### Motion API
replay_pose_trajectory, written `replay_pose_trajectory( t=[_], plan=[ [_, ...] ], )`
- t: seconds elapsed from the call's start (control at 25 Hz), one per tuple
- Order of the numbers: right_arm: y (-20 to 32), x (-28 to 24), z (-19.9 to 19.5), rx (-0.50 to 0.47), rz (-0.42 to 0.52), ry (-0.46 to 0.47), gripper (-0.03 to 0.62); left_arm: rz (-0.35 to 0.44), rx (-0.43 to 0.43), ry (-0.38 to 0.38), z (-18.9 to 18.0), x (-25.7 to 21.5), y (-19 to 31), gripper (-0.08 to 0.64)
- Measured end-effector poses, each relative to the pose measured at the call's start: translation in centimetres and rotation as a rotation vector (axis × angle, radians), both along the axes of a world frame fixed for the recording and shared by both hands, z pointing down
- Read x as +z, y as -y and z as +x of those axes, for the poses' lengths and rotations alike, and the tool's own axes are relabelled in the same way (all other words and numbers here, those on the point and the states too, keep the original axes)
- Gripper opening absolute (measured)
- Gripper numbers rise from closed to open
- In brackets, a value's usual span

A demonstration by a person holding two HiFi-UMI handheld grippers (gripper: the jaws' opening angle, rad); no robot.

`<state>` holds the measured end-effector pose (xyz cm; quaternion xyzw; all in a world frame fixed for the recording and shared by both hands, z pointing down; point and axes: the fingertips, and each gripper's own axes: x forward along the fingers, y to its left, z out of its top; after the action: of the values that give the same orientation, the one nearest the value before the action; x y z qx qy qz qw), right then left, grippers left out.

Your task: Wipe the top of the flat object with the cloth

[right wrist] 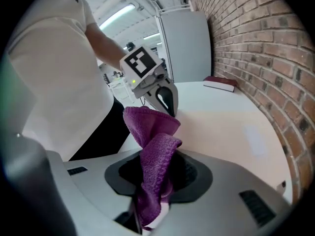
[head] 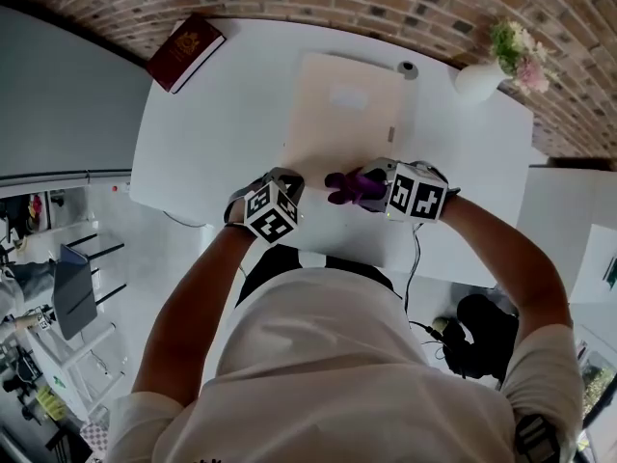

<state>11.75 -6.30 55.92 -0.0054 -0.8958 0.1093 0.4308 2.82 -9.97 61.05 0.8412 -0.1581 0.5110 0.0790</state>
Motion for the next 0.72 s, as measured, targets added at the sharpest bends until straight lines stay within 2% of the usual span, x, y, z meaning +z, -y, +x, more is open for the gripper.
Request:
replay_pose_trajectory(
  t=[0.2, 0.72],
  plan=[
    [-0.7, 1.7, 1.4, -0.029, -0.033, -0.016, 0.141, 0.004, -0.003, 0.006, 0.2, 0.0, -0.1, 0.025],
    [7.1, 2.8, 6.7, 0.063, 0.039, -0.069, 0.141, 0.028, 0.036, 0.047, 0.4, -0.1, -0.1, 0.025]
  ],
)
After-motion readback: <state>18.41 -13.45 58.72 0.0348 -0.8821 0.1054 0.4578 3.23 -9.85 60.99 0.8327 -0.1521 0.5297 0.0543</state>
